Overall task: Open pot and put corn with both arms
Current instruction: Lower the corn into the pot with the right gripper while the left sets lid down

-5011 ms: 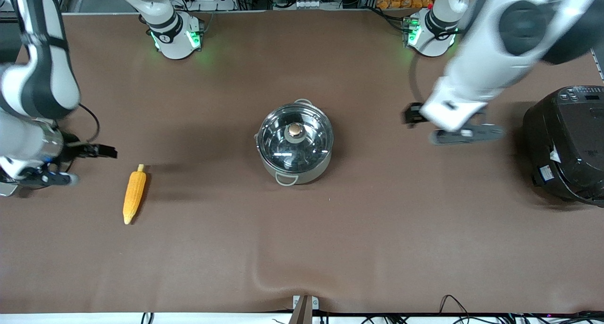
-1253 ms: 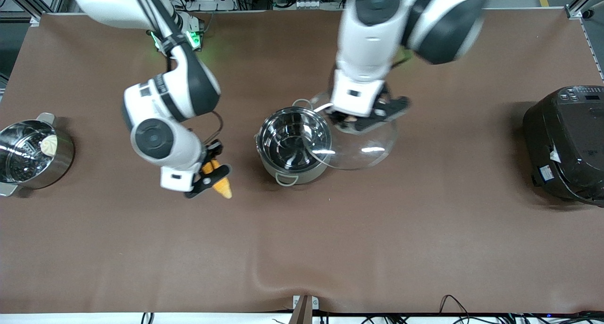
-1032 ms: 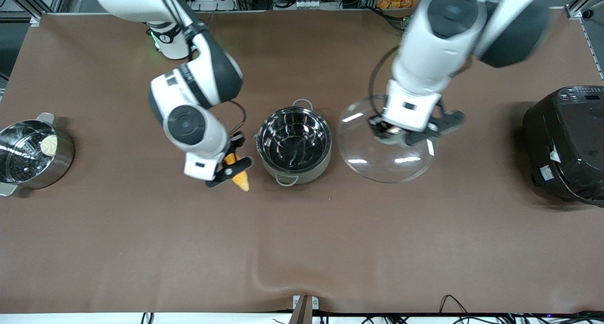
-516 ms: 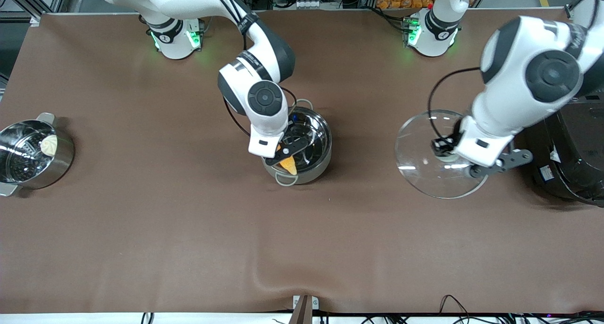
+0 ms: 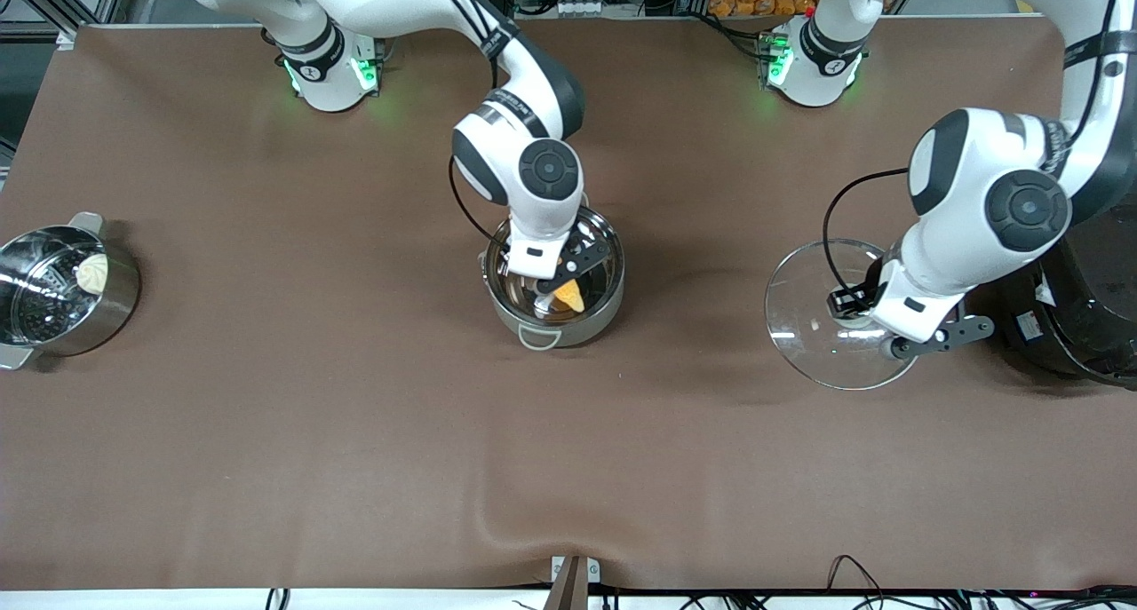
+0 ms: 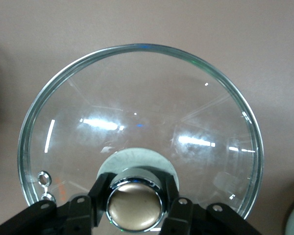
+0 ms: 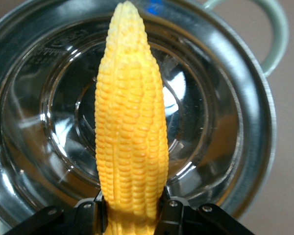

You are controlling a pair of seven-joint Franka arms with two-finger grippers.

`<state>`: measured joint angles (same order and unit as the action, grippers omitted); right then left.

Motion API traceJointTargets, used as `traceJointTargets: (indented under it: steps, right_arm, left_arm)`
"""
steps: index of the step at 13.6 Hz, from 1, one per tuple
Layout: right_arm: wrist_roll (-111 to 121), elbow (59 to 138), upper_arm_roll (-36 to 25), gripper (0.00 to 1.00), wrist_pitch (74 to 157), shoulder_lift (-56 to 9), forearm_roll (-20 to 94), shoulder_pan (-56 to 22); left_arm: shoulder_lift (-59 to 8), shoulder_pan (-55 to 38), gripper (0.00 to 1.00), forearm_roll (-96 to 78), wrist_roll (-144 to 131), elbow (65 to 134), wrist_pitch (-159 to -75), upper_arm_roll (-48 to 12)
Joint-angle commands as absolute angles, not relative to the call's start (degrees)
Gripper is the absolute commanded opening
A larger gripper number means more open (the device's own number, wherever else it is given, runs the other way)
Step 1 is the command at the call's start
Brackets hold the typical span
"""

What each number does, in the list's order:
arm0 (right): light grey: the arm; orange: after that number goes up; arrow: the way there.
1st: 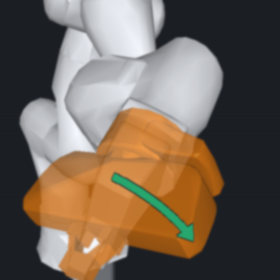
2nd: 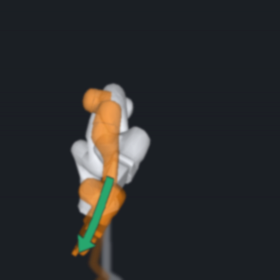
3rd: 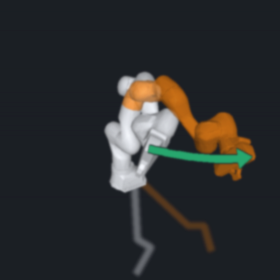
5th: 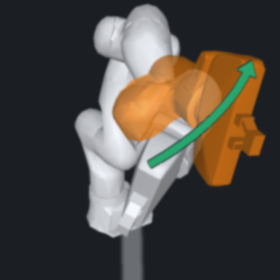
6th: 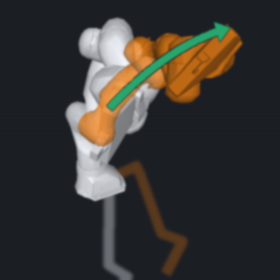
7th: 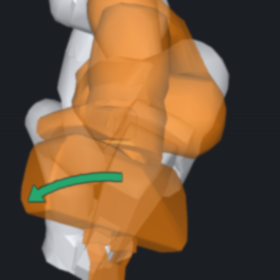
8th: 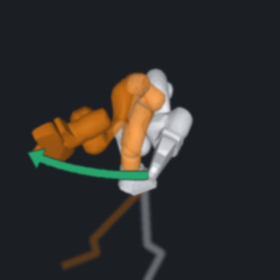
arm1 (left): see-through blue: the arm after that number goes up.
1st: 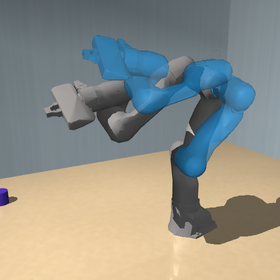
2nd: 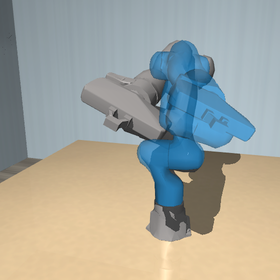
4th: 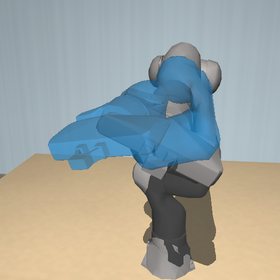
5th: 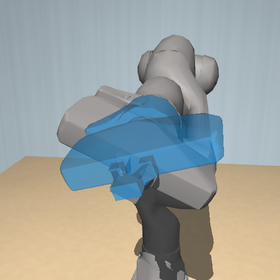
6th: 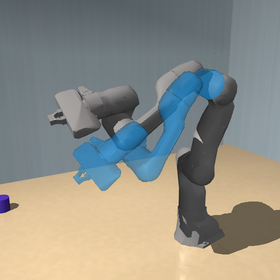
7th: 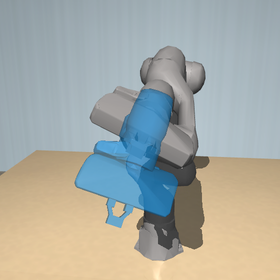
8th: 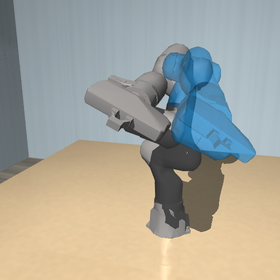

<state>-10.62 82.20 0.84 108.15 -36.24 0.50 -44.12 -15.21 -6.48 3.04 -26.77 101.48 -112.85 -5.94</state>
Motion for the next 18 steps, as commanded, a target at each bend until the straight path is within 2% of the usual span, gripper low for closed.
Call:
traceJointTargets:
  steps: [1,3,4,5,6,13,18]
  right_arm:
    - [-11.7,82.3,0.2,0.00,108.1,-36.0,-0.5,-45.1]
    - [-11.7,82.4,0.1,0.03,108.1,-36.0,-0.6,-45.3]
    - [-12.0,82.4,0.1,0.30,108.2,-36.0,-1.1,-45.6]
    - [-13.4,82.4,0.1,0.83,108.1,-35.9,-1.3,-46.1]
    - [-14.7,82.7,0.1,1.00,108.0,-35.8,-1.7,-46.8]
    - [-15.5,82.4,-0.1,1.00,106.8,-34.4,-1.8,-46.2]
    - [-14.2,82.7,-0.2,1.00,103.7,-30.3,-1.7,-37.7]
  left_arm:
    - [-13.0,-4.2,0.00,4.0,-24.3,105.5,-116.3,-6.8]
    - [-14.7,-4.2,0.00,4.0,-23.5,105.9,-116.9,-6.8]
    - [-15.5,-4.2,0.00,4.0,-23.5,106.0,-116.9,-6.8]
    - [-16.3,-4.3,0.00,4.0,-23.5,106.1,-117.2,-6.9]
    - [-16.9,-4.7,0.00,4.0,-23.5,106.7,-118.2,-6.9]
    - [-19.1,-4.5,0.00,4.0,-23.5,111.0,-123.6,-6.9]
    - [-21.1,-4.8,0.00,4.0,-23.5,112.3,-124.7,-6.9]
